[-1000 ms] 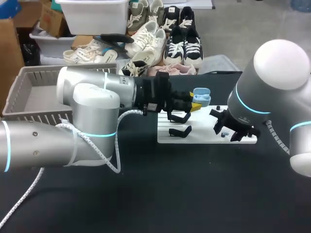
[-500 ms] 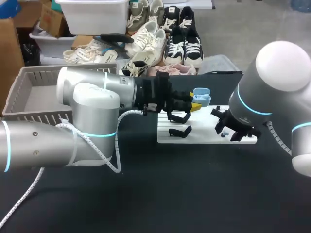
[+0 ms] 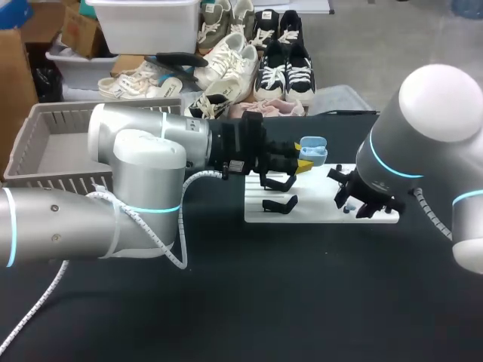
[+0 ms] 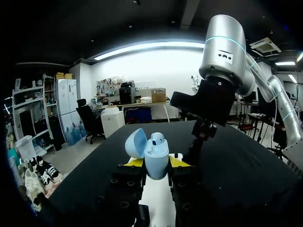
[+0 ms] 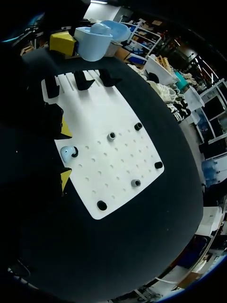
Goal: Pick up each earbud case from the left stands, insert the matching earbuds, close the lid, and place the case in the box.
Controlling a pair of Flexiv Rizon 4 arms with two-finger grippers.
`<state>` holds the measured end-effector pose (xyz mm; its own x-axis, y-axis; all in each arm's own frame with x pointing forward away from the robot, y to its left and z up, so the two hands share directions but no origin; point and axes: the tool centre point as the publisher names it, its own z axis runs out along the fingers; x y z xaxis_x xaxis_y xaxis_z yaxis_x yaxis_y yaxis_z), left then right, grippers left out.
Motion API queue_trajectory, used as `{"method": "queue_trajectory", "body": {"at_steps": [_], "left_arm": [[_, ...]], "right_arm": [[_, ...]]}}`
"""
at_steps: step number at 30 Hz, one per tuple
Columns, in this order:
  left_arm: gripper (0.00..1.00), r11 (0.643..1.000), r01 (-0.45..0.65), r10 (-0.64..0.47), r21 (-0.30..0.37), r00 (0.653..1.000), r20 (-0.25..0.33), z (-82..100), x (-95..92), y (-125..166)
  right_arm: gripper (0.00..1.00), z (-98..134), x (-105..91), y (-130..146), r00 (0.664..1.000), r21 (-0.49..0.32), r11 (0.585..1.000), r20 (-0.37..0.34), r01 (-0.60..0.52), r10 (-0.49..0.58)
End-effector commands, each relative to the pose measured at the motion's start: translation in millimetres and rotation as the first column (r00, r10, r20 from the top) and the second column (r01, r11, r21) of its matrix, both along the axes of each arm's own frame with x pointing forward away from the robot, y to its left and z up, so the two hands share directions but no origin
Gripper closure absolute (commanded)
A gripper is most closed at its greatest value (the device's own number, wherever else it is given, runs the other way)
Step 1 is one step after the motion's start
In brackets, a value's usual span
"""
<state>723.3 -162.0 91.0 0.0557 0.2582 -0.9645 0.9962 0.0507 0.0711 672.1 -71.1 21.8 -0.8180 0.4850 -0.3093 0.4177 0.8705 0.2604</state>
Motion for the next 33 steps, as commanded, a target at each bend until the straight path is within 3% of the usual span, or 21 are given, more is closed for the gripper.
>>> {"method": "queue_trajectory", "body": {"at_steps": [1,27,33], "left_arm": [[1.00,1.000,-0.005,0.005,-0.002,1.000,0.003,-0.5,-1.4,0.0],[1.00,1.000,-0.005,0.005,-0.002,1.000,0.003,-0.5,-1.4,0.0],[1.00,1.000,-0.005,0.005,-0.002,1.000,0.003,-0.5,-1.4,0.0]], "right_arm": [[0.66,-3.8,0.6,0.6,1.000,0.004,1.000,0.006,0.002,-0.002],[0.82,-6.2,0.9,-1.0,1.000,0.016,1.000,-0.003,0.006,-0.006],[1.00,-4.5,-1.1,-0.8,1.000,0.017,1.000,-0.005,0.007,-0.007]]}}
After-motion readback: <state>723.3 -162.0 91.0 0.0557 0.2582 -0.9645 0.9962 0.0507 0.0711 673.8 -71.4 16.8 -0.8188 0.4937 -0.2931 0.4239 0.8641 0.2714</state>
